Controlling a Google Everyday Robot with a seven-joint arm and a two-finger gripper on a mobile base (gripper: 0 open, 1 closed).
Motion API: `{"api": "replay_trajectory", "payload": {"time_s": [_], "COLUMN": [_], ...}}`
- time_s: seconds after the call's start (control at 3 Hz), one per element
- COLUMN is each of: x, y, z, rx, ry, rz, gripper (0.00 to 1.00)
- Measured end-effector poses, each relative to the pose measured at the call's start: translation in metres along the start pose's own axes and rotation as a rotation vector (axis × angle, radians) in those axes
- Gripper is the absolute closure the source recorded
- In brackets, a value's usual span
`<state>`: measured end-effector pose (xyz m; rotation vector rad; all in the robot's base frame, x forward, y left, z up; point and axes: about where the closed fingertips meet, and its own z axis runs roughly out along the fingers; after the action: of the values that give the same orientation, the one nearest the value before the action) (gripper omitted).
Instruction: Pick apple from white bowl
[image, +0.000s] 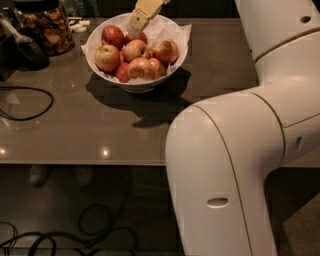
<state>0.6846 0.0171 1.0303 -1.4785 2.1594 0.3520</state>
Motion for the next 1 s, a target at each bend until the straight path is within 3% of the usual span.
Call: {"api": "replay_trajectory", "payload": {"time_s": [0.33, 1.0], "x": [0.0, 0.01], "y": [-0.001, 0.004], "z": [0.008, 0.027], "rx": [-0.019, -0.077], "ry": [-0.023, -0.027], "rz": [-0.024, -0.024], "gripper": [0.0, 0.25]}}
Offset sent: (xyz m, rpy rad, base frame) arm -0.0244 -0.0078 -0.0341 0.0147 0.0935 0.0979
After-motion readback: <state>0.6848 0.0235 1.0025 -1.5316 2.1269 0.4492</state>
